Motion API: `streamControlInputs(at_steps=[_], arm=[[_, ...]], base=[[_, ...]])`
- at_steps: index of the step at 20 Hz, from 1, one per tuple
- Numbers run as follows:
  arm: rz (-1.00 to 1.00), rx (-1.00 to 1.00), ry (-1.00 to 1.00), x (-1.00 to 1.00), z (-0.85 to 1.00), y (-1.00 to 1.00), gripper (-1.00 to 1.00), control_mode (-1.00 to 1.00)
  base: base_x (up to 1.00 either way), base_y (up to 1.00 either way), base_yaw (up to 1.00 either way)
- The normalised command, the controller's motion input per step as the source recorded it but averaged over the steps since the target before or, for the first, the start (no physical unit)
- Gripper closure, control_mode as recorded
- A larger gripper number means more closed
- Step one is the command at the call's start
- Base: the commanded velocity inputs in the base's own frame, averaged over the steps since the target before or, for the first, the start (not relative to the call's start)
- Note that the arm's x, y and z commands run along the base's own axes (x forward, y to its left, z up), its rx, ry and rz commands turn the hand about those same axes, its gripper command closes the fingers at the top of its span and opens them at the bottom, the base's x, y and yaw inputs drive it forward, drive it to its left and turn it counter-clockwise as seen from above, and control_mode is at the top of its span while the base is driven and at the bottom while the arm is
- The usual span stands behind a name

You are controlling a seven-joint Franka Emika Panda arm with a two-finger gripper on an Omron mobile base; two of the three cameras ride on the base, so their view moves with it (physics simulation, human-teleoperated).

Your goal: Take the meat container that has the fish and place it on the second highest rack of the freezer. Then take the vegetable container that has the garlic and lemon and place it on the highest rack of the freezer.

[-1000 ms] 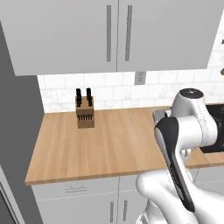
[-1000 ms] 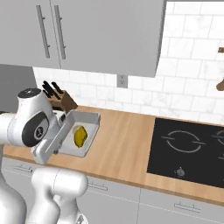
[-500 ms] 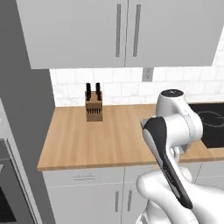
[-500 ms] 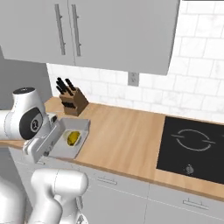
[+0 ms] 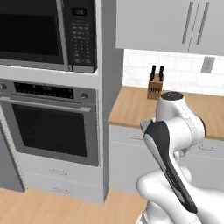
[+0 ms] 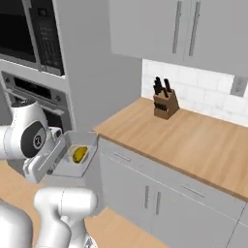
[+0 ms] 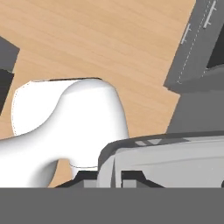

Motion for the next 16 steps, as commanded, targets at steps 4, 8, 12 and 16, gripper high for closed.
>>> streamControlInputs(at_steps=[4,8,12,16], arm=[[0.0,0.0,0.0,0.0,0.0,0.0,1.0,1.0],[0.0,0.0,0.0,0.0,0.0,0.0,1.0,1.0],[0.0,0.0,0.0,0.0,0.0,0.0,1.0,1.0],[0.0,0.0,0.0,0.0,0.0,0.0,1.0,1.0]], base=[[-0.05,1.0,0.57],[0.11,1.0,0.5],[0.61,1.0,0.45],[0.95,0.97,0.39]])
